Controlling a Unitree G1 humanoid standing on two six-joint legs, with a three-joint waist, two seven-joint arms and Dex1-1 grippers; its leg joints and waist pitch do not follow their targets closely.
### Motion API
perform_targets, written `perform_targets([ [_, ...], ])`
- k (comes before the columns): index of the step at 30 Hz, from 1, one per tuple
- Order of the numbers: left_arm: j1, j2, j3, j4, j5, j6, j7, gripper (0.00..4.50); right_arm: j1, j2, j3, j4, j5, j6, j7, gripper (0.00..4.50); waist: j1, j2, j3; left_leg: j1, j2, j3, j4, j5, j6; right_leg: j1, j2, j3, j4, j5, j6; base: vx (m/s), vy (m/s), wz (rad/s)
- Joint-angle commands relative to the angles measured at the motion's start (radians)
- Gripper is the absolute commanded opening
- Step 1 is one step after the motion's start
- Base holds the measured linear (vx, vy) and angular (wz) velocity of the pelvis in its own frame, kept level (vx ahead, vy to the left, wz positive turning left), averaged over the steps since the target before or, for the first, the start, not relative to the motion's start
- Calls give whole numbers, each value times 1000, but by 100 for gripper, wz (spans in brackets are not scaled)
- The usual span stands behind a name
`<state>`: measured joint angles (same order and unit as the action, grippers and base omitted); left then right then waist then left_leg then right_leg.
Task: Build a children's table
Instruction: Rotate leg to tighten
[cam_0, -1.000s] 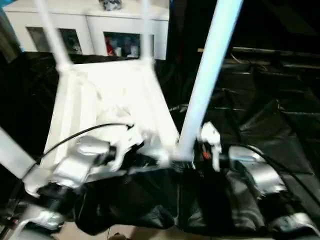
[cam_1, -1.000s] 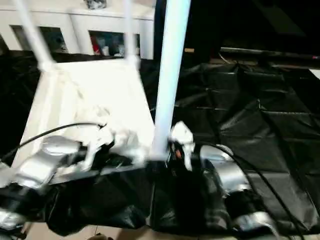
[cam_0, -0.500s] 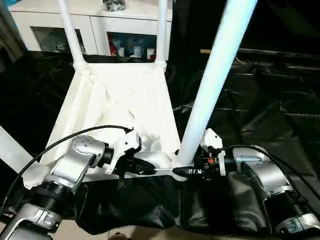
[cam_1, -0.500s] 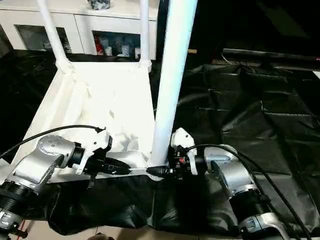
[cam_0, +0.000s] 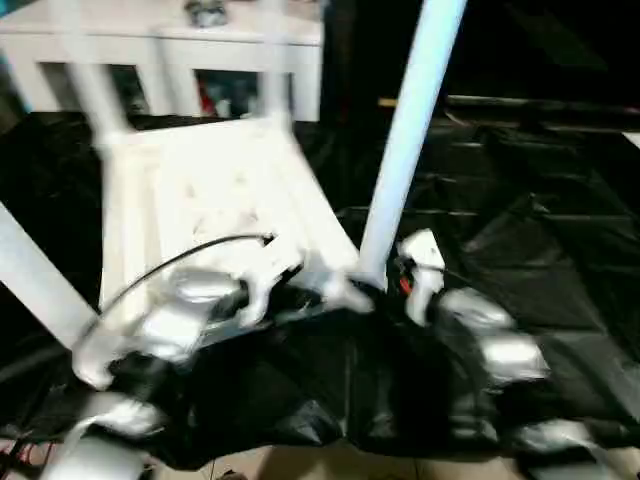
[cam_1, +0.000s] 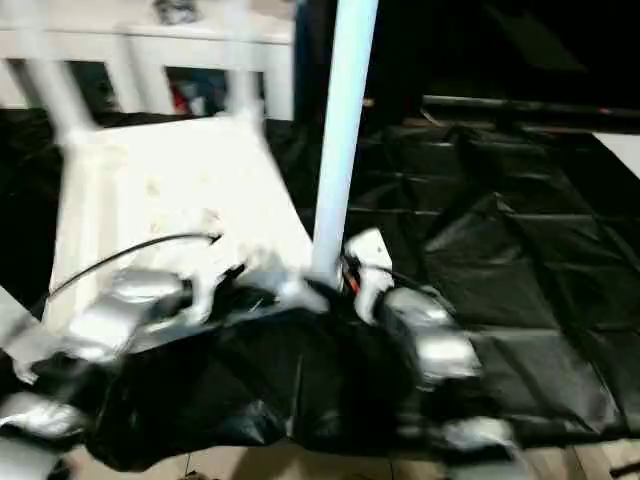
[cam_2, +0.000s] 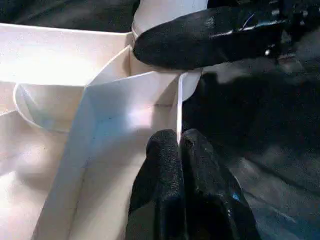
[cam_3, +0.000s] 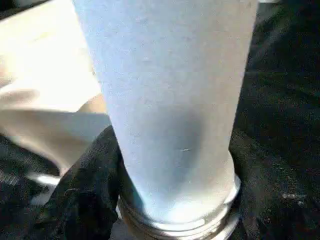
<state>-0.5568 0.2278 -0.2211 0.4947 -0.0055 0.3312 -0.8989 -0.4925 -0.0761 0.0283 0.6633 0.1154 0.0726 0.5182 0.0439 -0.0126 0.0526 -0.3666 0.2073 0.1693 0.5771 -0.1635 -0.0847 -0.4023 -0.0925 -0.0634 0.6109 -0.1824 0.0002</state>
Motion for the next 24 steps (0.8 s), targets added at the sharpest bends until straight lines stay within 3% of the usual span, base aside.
perform_targets([
  [1, -50, -84, -16, -36, -36, -22, 20, 0, -3, 99, 82, 42, -27, 3, -3, 272, 4, 0, -62, 5, 11, 0, -70, -313, -3, 37, -41, 34, -93, -366, -159, 0, 0, 0],
  [6, -44, -98, -46, -57, -37, -9, -15, 0, -5, 123, 102, 21, -14, -2, 59, 328, 5, 4, -65, 3, 11, 4, -69, -271, 19, 44, -38, 35, -83, -262, -188, 0, 0, 0],
  [11, -34, -68, -57, -68, -37, -4, -57, 0, -10, 77, 119, 12, -37, -19, 103, 381, 4, 6, -64, 4, 12, 4, -70, -285, 20, 45, -38, 35, -85, -275, -189, 0, 0, 0],
  [14, -21, -32, -68, -84, -45, 2, -113, 0, -5, 23, 137, -12, -27, -19, 204, 381, 4, 5, -65, 3, 13, 3, -70, -289, 26, 48, -37, 34, -85, -275, -189, 0, 0, 0],
  [21, 11, 68, -78, -122, -62, -8, -257, 0, 34, -124, 172, -116, 23, 29, 476, 381, 18, 6, -68, 8, 18, 8, -63, -233, 62, 49, -36, 37, -69, -137, -246, 0, 0, 0],
  [24, 18, 101, -64, -123, -82, -19, -311, 0, 50, -193, 181, -143, 33, 35, 609, 381, 27, 5, -64, 8, 19, 9, -65, -248, 57, 49, -36, 37, -72, -165, -246, 0, 0, 0],
])
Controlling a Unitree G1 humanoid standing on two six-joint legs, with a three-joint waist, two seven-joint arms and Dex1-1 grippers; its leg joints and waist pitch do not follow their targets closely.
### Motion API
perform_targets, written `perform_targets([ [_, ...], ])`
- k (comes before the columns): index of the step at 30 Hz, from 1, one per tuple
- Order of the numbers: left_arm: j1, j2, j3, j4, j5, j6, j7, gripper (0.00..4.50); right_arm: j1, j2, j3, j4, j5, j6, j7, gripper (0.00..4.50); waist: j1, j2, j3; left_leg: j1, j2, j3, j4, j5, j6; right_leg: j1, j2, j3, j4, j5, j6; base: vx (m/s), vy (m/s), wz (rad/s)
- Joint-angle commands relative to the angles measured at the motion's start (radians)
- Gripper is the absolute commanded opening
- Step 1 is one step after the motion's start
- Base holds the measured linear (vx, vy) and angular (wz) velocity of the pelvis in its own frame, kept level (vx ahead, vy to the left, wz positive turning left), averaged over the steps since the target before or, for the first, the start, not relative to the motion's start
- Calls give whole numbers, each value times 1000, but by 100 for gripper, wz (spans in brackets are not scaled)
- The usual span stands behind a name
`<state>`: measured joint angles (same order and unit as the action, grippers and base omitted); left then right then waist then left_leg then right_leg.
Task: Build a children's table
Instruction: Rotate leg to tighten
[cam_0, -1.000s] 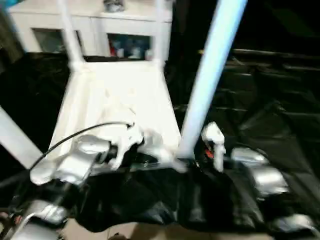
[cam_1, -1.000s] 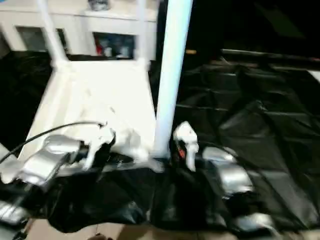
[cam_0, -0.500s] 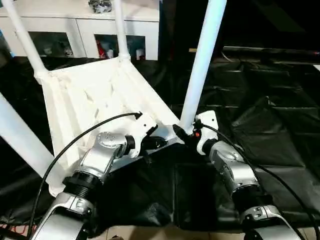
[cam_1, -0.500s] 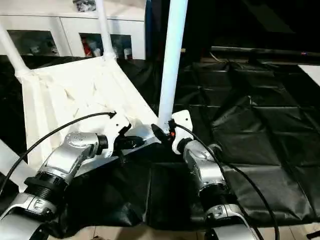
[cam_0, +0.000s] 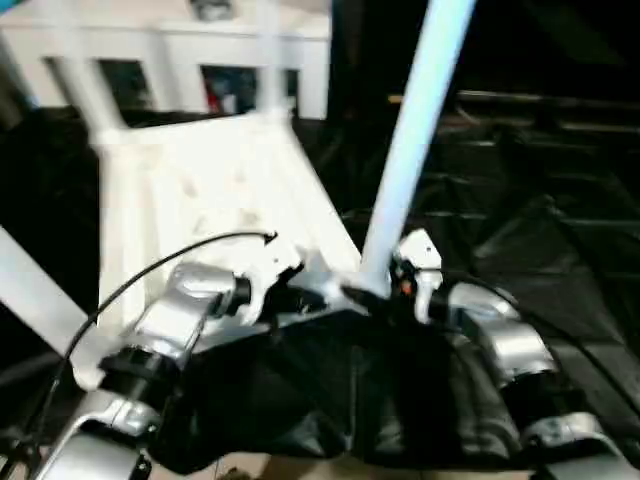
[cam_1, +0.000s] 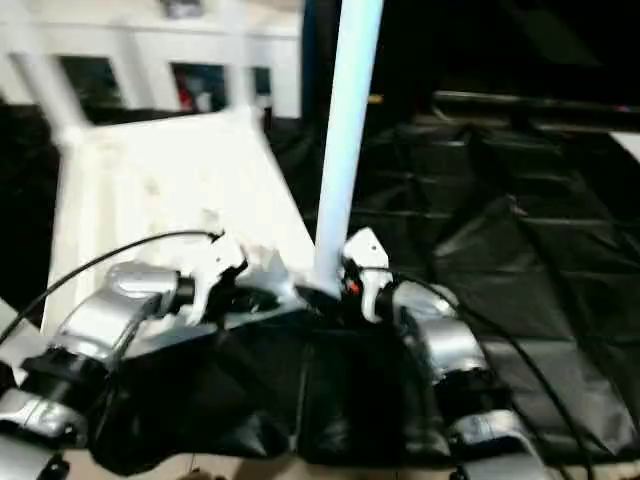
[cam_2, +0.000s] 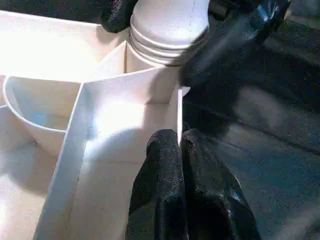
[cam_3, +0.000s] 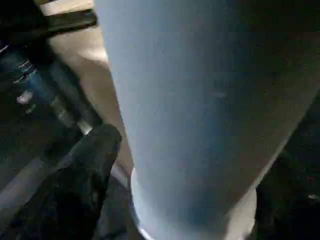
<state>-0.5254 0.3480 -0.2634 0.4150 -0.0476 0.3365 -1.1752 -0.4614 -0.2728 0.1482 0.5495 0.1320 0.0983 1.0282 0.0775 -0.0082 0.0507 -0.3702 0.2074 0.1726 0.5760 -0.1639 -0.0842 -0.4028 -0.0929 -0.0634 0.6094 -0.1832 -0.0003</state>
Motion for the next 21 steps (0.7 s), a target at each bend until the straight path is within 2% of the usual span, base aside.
perform_targets([
  [1, -11, -11, -21, -44, -45, -27, -51, 0, 21, -11, 63, -32, 17, 6, 125, 381, -4, 2, -62, 11, 19, 5, -65, -254, 54, 50, -37, 37, -71, -177, -243, 0, 0, 0],
  [5, -10, 19, -13, -30, -55, -42, -104, 0, 21, -61, 67, -42, 27, 23, 201, 381, 6, -1, -61, 13, 20, 5, -66, -273, 43, 48, -39, 38, -76, -238, -223, 0, 0, 0],
  [12, -14, 42, -11, -28, -71, -41, -155, 0, 23, -92, 74, -68, 45, 63, 262, 326, 10, -2, -65, 11, 20, 5, -64, -236, 43, 49, -38, 37, -69, -190, -235, 0, 0, 0],
  [17, -14, 32, -13, -22, -62, -43, -131, 0, 44, -76, 84, -84, 49, 74, 251, 285, 12, -3, -66, 11, 20, 6, -63, -224, 47, 49, -39, 37, -66, -166, -242, 0, 0, 0],
  [21, -29, -6, 0, -1, -49, -35, -50, 0, 40, -22, 56, -39, 26, 61, 117, 273, 9, -3, -61, 12, 19, 5, -66, -259, 31, 46, -42, 37, -74, -234, -228, 0, 0, 0],
])
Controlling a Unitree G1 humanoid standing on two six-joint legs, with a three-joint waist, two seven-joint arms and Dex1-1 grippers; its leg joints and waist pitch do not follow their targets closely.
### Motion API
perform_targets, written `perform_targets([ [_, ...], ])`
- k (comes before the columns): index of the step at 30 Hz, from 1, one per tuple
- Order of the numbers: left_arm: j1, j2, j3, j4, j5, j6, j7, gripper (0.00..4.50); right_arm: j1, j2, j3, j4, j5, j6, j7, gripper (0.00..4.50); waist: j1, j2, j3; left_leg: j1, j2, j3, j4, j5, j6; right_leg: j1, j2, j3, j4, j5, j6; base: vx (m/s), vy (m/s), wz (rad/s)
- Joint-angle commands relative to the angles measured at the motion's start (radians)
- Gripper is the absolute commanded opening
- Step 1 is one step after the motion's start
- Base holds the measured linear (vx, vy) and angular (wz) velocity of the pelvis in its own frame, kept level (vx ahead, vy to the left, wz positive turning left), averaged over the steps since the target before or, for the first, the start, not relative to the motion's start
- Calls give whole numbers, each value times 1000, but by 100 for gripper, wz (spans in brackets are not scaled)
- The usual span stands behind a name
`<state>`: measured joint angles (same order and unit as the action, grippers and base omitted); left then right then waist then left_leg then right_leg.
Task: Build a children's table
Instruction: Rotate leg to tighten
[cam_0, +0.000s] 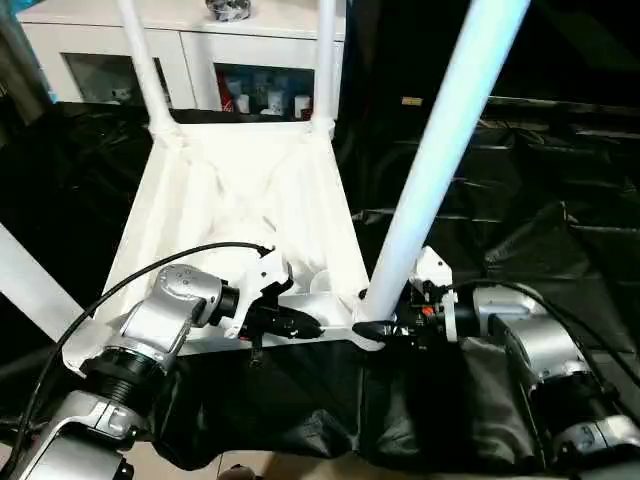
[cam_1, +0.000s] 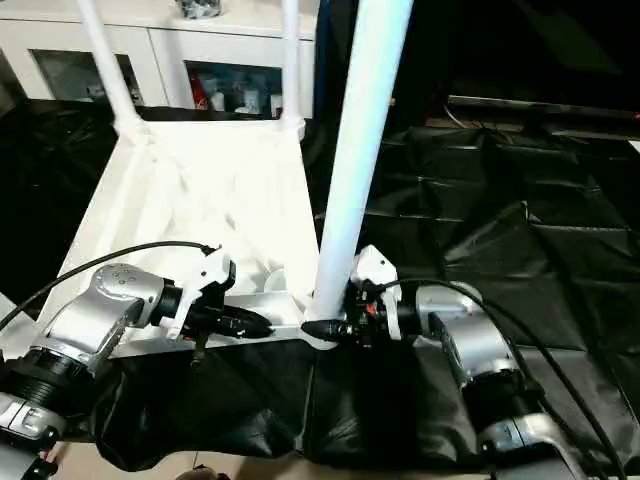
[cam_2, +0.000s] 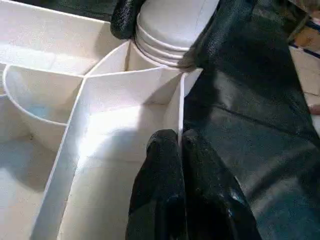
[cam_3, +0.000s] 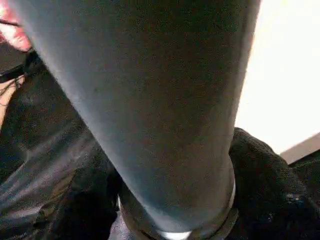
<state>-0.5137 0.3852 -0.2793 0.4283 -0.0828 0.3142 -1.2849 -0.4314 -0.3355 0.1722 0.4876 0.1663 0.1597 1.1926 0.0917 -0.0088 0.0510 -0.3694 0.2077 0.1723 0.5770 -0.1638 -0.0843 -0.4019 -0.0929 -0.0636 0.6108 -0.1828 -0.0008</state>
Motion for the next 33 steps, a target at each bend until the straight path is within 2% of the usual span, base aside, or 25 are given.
perform_targets([
  [1, -43, -50, 18, -11, -11, -11, 72, 0, 7, 50, 26, 33, -15, -2, -73, 273, -6, -2, -60, 11, 17, 5, -68, -271, 27, 45, -41, 36, -77, -255, -222, 0, 0, 0],
  [3, -69, -94, 35, 27, 9, -18, 163, 0, -25, 111, -14, 117, -56, -31, -270, 272, -13, -2, -56, 14, 15, 2, -71, -315, 6, 41, -44, 35, -91, -368, -184, 0, 0, 0],
  [5, -79, -112, 40, 40, 16, -18, 198, 0, -36, 135, -27, 143, -67, -35, -340, 271, -22, -4, -54, 13, 11, -2, -73, -334, -13, 40, -44, 32, -96, -439, -156, 0, 0, 0],
  [6, -94, -150, 43, 50, 22, -7, 249, 0, -51, 180, -50, 174, -72, -28, -445, 270, -28, -5, -55, 12, 10, -5, -74, -339, -16, 41, -45, 30, -100, -467, -139, 0, 0, 0],
  [8, -98, -169, 41, 47, 22, 1, 267, 0, -53, 203, -60, 177, -67, -17, -477, 270, -38, -5, -55, 13, 11, -6, -73, -350, -14, 37, -45, 30, -104, -482, -132, 0, 0, 0],
  [10, -110, -219, 45, 45, 22, 19, 328, 0, -60, 268, -71, 186, -63, -3, -558, 270, -44, -6, -57, 9, 11, -4, -73, -330, -2, 36, -41, 33, -101, -437, -137, 0, 0, 0],
  [13, -115, -248, 49, 45, 16, 27, 357, 0, -63, 307, -56, 197, -77, -15, -583, 270, -45, -5, -60, 8, 11, -2, -71, -308, 9, 38, -39, 33, -95, -368, -159, 0, 0, 0],
  [15, -118, -264, 47, 51, 19, 27, 370, 0, -74, 345, -49, 217, -82, -33, -607, 270, -47, -4, -61, 3, 11, -1, -72, -291, 12, 41, -38, 34, -90, -331, -170, 0, 0, 0],
  [18, -111, -257, 30, 46, 35, 15, 362, 0, -88, 362, -48, 230, -88, -50, -625, 270, -48, -2, -61, 5, 11, 0, -71, -284, 16, 41, -39, 34, -89, -312, -179, 0, 0, 0],
  [19, -109, -253, 26, 44, 40, 12, 359, 0, -88, 360, -48, 229, -89, -52, -626, 270, -48, -2, -61, 6, 12, 0, -71, -286, 17, 41, -39, 34, -89, -309, -181, 0, 0, 0],
  [20, -102, -240, 11, 37, 55, -2, 350, 0, -87, 354, -50, 224, -93, -57, -625, 325, -49, -2, -59, 6, 12, 0, -72, -295, 19, 41, -38, 34, -90, -310, -182, 0, 0, 0],
  [21, -101, -238, 8, 36, 58, -5, 348, 0, -87, 353, -50, 224, -94, -58, -624, 339, -48, -2, -59, 7, 12, 0, -72, -299, 19, 41, -39, 35, -90, -314, -181, 0, 0, 0],
  [26, -92, -221, 1, 32, 75, -5, 350, 0, -78, 335, -62, 204, -76, -41, -597, 376, -49, -2, -58, 8, 13, 0, -74, -315, 15, 39, -40, 36, -92, -339, -174, 0, 0, 0],
  [32, -92, -207, 6, 30, 76, 4, 336, 0, -47, 269, -48, 141, -85, -74, -528, 376, -46, -5, -58, 7, 14, 0, -73, -305, 22, 42, -39, 36, -91, -321, -173, 0, 0, 0],
  [33, -93, -202, 2, 31, 89, 32, 344, 0, -40, 249, -58, 125, -78, -76, -511, 376, -43, -4, -60, 6, 14, 2, -71, -289, 26, 42, -40, 38, -89, -293, -179, 0, 0, 0],
])
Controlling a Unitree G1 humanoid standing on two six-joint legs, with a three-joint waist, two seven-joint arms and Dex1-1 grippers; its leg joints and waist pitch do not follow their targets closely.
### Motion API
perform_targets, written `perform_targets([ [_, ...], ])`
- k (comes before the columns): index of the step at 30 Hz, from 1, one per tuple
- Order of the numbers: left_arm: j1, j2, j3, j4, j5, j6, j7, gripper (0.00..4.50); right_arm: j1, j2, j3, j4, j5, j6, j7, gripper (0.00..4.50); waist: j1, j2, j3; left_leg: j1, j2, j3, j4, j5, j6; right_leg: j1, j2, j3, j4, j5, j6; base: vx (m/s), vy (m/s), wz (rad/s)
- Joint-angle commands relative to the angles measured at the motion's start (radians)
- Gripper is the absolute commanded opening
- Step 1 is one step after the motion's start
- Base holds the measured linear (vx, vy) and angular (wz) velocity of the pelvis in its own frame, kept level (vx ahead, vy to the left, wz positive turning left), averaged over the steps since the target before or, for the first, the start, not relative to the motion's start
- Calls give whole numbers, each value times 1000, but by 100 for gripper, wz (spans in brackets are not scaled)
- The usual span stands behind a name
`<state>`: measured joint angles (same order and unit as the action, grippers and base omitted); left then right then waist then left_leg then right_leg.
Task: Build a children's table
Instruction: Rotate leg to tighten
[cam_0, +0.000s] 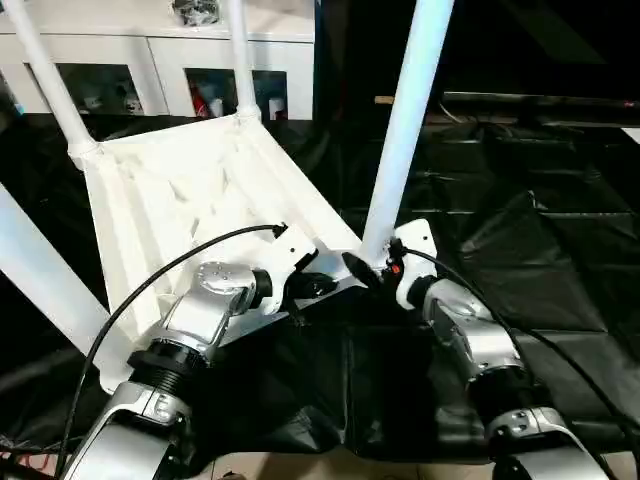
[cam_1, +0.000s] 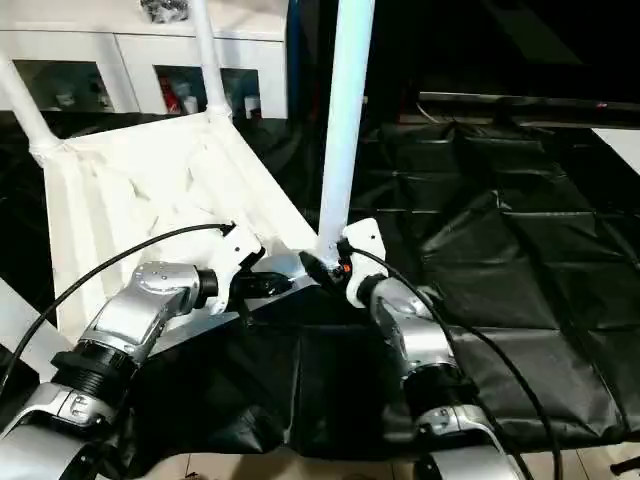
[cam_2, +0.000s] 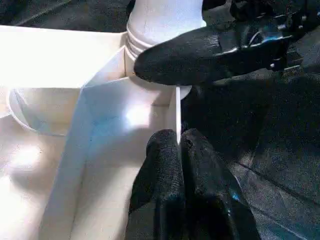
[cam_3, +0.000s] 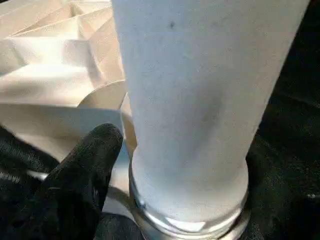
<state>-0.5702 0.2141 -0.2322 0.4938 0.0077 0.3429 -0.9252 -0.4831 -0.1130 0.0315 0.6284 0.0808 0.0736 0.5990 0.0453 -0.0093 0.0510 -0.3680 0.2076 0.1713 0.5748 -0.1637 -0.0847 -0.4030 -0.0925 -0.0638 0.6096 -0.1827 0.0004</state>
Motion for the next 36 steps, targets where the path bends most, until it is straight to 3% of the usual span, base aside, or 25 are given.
perform_targets([
  [1, -37, -31, -45, -34, -2, 4, -16, 0, 11, 26, 82, -17, 7, 10, 83, 376, 5, -4, -61, 5, 15, 3, -68, -278, 30, 44, -40, 38, -85, -271, -189, 0, 0, 0],
  [4, -40, -25, -48, -28, 5, 40, -17, 0, 15, 1, 63, -25, 14, 12, 98, 376, 8, -4, -61, 4, 14, 4, -67, -259, 35, 45, -39, 38, -81, -244, -199, 0, 0, 0],
  [5, -41, -24, -45, -26, 2, 54, -18, 0, 15, -7, 56, -25, 15, 10, 102, 376, 10, 13, -61, 6, 14, 3, -68, -263, 30, 45, -39, 38, -80, -242, -203, 0, 0, 0],
  [6, -44, -21, -42, -23, -1, 71, -20, 28, 17, -23, 43, -21, 13, 4, 105, 384, 9, 4, -61, 7, 13, 5, -67, -275, 28, 46, -37, 37, -82, -238, -207, 0, 0, 0],
  [13, -46, 0, -63, -12, 22, 72, -21, 90, 22, -39, 33, -24, 12, -1, 111, 386, 7, 4, -62, 3, 13, 2, -68, -267, 31, 51, -37, 36, -79, -215, -211, 0, 0, 0],
  [20, -38, 26, -54, -29, 8, 93, -33, 90, 18, -49, 25, -22, 18, -3, 123, 386, 7, 2, -60, 6, 14, 3, -68, -284, 30, 48, -39, 35, -84, -258, -211, 0, 0, 0],
  [35, 0, 106, -61, -79, 0, 102, -84, 90, 16, -75, 25, -12, 13, -10, 144, 386, 6, 1, -59, 5, 15, 3, -70, -278, 25, 46, -39, 37, -82, -262, -207, 0, 0, 0],
  [36, 8, 103, -64, -84, -7, 96, -87, 75, 16, -74, 26, -12, 13, -10, 145, 386, 7, 2, -59, 5, 15, 3, -70, -278, 25, 46, -39, 37, -82, -261, -207, 0, 0, 0],
])
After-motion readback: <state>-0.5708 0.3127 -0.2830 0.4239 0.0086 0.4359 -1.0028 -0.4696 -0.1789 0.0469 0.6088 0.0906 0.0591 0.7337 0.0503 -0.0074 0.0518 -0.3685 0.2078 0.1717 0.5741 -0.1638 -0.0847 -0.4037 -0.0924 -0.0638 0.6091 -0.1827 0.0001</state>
